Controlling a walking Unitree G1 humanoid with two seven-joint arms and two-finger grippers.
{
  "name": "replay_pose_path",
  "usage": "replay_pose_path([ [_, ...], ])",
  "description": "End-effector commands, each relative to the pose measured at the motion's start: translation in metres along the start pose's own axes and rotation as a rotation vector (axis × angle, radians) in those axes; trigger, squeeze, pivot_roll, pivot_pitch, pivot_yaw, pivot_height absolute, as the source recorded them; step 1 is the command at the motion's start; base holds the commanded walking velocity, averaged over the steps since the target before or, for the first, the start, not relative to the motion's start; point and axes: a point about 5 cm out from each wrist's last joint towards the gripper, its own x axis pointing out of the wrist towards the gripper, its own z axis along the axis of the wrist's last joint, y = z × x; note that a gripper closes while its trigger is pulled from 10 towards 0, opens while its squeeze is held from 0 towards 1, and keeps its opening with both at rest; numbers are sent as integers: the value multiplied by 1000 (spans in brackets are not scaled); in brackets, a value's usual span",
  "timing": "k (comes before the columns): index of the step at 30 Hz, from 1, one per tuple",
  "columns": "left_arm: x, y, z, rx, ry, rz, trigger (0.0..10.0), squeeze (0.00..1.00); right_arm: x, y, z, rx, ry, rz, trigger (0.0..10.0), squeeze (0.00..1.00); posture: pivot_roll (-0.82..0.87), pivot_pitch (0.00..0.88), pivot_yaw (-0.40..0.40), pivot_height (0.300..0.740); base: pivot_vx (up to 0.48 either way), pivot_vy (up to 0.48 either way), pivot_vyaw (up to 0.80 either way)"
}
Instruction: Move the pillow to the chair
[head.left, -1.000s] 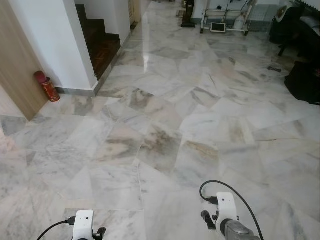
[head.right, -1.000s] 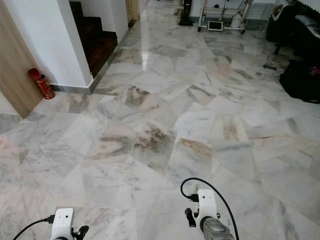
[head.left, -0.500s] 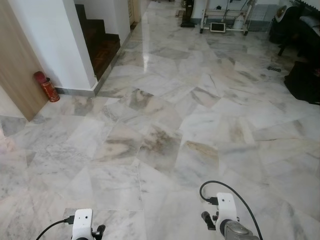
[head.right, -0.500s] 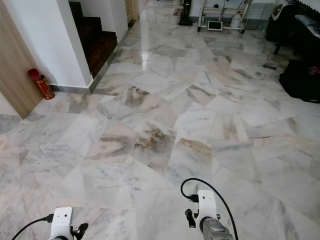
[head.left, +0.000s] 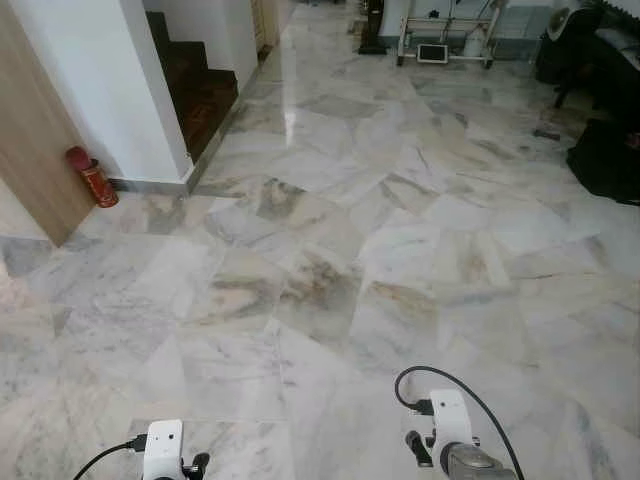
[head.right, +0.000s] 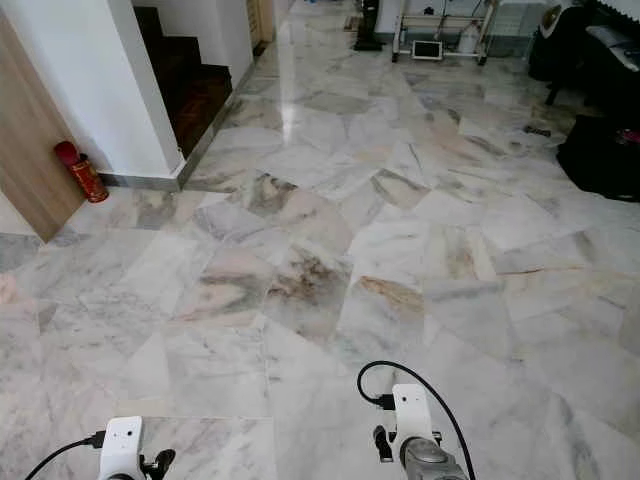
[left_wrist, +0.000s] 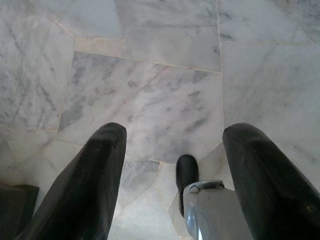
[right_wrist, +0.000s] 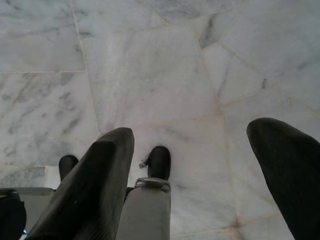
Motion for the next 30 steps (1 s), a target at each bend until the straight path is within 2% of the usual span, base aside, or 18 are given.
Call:
replay_pose_path([
  [1, -1, 5, -5, -18, 27, 25, 10000, 0, 0, 2, 0, 12, 7, 4, 10000, 0, -20, 3, 31, 740, 0, 0, 0],
  [4, -1, 6, -5, -20, 34, 28, 10000, 0, 0, 3, 1, 58, -27, 6, 10000, 0, -14, 0, 26, 740, 0, 0, 0],
  [6, -2, 6, -7, -32, 41, 33, 10000, 0, 0, 5, 3, 134, -79, 27, 10000, 0, -11, 0, 22, 740, 0, 0, 0],
  [14, -2, 6, -9, -23, 52, 29, 10000, 0, 0, 4, 1, 141, -76, 18, 10000, 0, -14, 0, 22, 740, 0, 0, 0],
  [19, -2, 6, -10, -27, 53, 31, 10000, 0, 0, 3, 1, 107, -82, 12, 10000, 0, -15, 0, 20, 740, 0, 0, 0],
  [30, -2, 6, -9, -44, 44, 40, 10000, 0, 0, 3, 3, 120, -90, 8, 10000, 0, -12, 0, 18, 740, 0, 0, 724],
])
